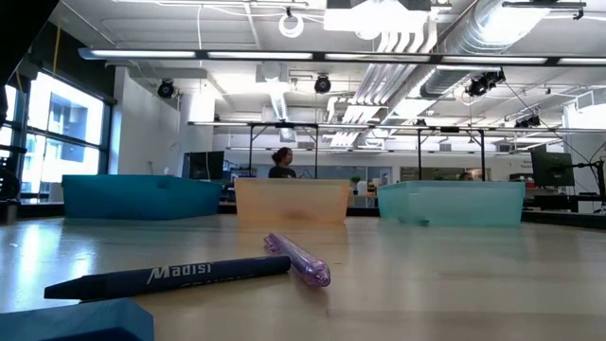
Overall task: Sort crayons/erasers/pens/pencils in bins
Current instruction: Put the pink colored pencil into the pink bin
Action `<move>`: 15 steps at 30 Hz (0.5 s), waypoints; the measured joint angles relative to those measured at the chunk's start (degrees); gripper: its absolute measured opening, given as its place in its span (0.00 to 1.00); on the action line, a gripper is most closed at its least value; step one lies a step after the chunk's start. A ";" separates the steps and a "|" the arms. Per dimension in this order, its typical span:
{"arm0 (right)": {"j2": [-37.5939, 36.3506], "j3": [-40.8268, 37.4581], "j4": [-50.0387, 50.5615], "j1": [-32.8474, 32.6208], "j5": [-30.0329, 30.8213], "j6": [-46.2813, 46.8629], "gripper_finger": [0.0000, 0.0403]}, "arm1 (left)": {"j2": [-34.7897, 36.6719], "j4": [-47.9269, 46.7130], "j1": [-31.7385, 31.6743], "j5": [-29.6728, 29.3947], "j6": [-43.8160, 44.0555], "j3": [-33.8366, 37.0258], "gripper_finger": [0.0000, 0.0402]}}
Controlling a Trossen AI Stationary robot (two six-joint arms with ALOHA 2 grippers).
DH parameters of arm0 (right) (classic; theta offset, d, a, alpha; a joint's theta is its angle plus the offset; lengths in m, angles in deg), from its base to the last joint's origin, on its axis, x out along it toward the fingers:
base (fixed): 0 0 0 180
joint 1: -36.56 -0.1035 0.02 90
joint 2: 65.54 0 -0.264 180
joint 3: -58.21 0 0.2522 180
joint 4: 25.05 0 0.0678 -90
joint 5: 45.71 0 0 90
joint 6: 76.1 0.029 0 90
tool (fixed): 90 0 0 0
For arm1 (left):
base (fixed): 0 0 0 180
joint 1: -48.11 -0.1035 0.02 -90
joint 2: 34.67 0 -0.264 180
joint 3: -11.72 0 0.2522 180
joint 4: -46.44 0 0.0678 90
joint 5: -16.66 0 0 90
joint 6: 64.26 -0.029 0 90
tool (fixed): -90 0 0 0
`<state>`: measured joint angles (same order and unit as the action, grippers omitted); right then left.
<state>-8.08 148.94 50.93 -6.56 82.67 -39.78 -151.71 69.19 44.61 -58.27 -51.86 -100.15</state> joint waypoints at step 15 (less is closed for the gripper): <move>3.90 0.00 -10.31 0.02 8.16 -5.84 0.51 | 0.02 0.91 0.02 -0.02 0.05 -0.02 0.02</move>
<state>-4.18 148.94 40.61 -6.54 90.83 -45.61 -151.69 70.09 44.63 -58.30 -51.81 -100.17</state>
